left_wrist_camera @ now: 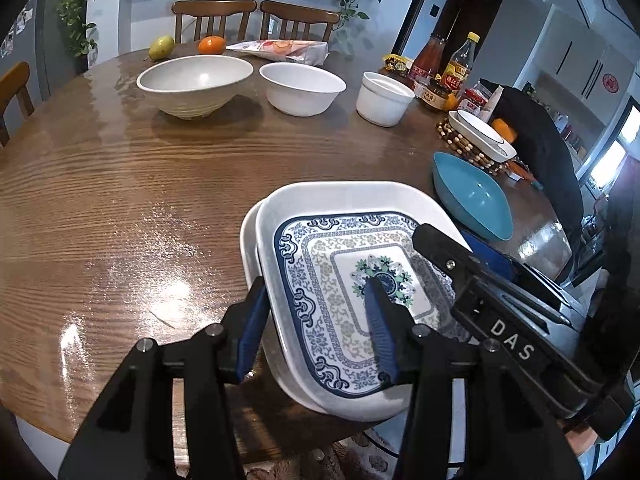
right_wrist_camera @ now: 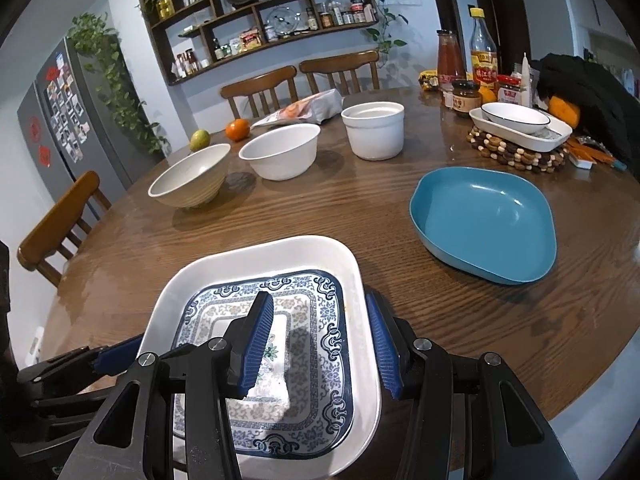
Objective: Organize plates and bowls
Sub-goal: 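Lower the held large plate onto the smaller patterned plate, then open the right tool to release the plate and withdraw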
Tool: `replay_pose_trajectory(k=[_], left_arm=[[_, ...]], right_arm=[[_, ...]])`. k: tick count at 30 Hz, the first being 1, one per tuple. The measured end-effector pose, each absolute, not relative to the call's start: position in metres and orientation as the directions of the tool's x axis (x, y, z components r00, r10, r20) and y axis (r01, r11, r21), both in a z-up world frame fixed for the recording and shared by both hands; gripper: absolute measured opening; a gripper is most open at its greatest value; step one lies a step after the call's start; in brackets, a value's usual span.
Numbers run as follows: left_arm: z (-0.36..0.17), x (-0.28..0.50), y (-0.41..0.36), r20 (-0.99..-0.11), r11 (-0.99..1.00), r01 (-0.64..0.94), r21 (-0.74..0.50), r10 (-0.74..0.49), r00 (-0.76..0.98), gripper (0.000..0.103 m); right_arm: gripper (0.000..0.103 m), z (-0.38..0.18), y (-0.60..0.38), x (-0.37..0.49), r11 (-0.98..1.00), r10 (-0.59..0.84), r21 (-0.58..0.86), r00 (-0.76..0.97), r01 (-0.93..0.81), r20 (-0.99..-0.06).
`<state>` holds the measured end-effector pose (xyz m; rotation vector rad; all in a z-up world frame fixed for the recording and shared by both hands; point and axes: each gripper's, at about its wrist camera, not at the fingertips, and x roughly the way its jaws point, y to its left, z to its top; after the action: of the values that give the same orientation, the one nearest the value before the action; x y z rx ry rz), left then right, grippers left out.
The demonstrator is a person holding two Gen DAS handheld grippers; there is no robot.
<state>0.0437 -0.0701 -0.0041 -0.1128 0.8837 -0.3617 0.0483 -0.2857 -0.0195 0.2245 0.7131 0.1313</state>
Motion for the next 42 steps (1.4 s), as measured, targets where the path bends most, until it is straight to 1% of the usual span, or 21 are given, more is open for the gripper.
replay_pose_trajectory(k=[5, 9, 13, 19, 25, 28, 32, 36, 38, 42], left_arm=[[0.0, 0.042, -0.066, -0.725, 0.944, 0.245, -0.221, -0.327, 0.606, 0.049], [0.001, 0.041, -0.062, -0.717, 0.941, 0.241, -0.236, -0.336, 0.61, 0.049], [0.006, 0.037, -0.06, -0.703, 0.946, 0.238, -0.221, -0.324, 0.633, 0.051], [0.011, 0.034, -0.056, -0.687, 0.945, 0.237, -0.228, -0.328, 0.648, 0.059], [0.014, 0.029, -0.056, -0.677, 0.946, 0.238, -0.222, -0.325, 0.66, 0.07], [0.015, 0.026, -0.055, -0.673, 0.942, 0.243, -0.23, -0.335, 0.66, 0.073], [0.016, 0.024, -0.056, -0.667, 0.94, 0.25, -0.233, -0.342, 0.662, 0.074], [0.018, 0.023, -0.057, -0.662, 0.936, 0.255, -0.244, -0.353, 0.661, 0.078], [0.019, 0.023, -0.058, -0.662, 0.935, 0.257, -0.245, -0.355, 0.66, 0.08], [0.02, 0.025, -0.064, -0.664, 0.934, 0.266, -0.238, -0.356, 0.657, 0.081]], right_arm=[[0.051, -0.017, -0.281, 0.049, 0.975, 0.181, 0.217, 0.764, -0.055, -0.619], [0.051, -0.012, -0.276, 0.046, 0.98, 0.166, 0.186, 0.781, -0.064, -0.603], [0.051, -0.01, -0.275, 0.047, 0.979, 0.176, 0.191, 0.779, -0.074, -0.601], [0.051, -0.01, -0.274, 0.045, 0.977, 0.184, 0.197, 0.779, -0.079, -0.599], [0.051, -0.006, -0.276, 0.04, 0.975, 0.199, 0.201, 0.782, -0.096, -0.59], [0.051, -0.004, -0.28, 0.038, 0.972, 0.21, 0.211, 0.782, -0.102, -0.587], [0.055, -0.001, -0.281, 0.035, 0.972, 0.212, 0.211, 0.784, -0.106, -0.583], [0.059, 0.001, -0.285, 0.034, 0.97, 0.214, 0.219, 0.787, -0.103, -0.579], [0.064, 0.002, -0.288, 0.033, 0.969, 0.214, 0.226, 0.792, -0.098, -0.573], [0.065, 0.002, -0.294, 0.034, 0.967, 0.218, 0.238, 0.789, -0.094, -0.574]])
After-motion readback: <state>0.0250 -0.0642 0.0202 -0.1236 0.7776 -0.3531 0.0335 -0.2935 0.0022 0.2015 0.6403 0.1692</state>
